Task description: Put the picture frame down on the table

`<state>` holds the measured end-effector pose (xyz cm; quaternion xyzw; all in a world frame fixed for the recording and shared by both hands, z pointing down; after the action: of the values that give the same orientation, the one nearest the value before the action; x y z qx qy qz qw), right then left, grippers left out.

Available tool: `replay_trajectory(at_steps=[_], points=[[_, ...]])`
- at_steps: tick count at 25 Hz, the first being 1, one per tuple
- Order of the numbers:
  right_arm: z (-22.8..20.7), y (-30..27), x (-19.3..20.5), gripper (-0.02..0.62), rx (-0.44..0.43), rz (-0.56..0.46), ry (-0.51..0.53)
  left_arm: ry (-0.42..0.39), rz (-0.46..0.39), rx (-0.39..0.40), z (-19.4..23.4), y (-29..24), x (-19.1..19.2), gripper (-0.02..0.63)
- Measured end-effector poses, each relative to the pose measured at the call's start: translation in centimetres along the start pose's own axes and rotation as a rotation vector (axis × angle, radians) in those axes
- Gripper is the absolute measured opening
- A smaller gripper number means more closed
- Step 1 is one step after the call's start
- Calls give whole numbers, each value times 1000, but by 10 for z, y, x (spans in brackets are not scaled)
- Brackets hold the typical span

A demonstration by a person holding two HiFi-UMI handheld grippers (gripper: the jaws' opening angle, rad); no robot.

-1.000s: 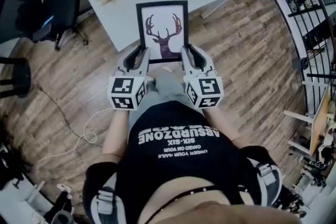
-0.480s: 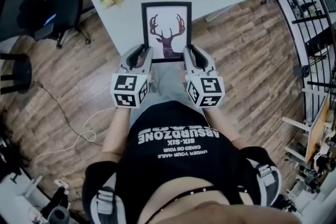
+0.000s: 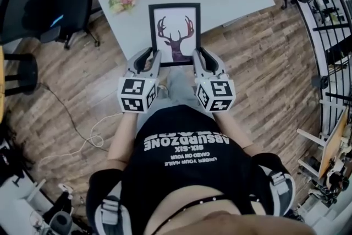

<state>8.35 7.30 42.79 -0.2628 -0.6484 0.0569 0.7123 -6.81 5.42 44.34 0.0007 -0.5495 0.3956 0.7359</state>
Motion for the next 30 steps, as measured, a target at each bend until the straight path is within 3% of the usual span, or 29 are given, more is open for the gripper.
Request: replay_trajectory(at_steps=[9,30], points=[[-18,-42,-12,84,-23,31,-32,-16,43,-13,18,-35,-22,101],[-51,-114,-21,84,-80,113,-39,29,122,-48,48,-99,-40,103]])
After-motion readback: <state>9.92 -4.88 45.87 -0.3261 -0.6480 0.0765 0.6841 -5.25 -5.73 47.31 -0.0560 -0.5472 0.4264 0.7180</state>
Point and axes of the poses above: the fingertips, and each gripper's own axes: y backward along the fingers, z to its left, x out of its underside, the point moved 2 cm from there along y, backward along the fingers, and after that the axes turned 8 degrees about y, right-handed, at the moved point
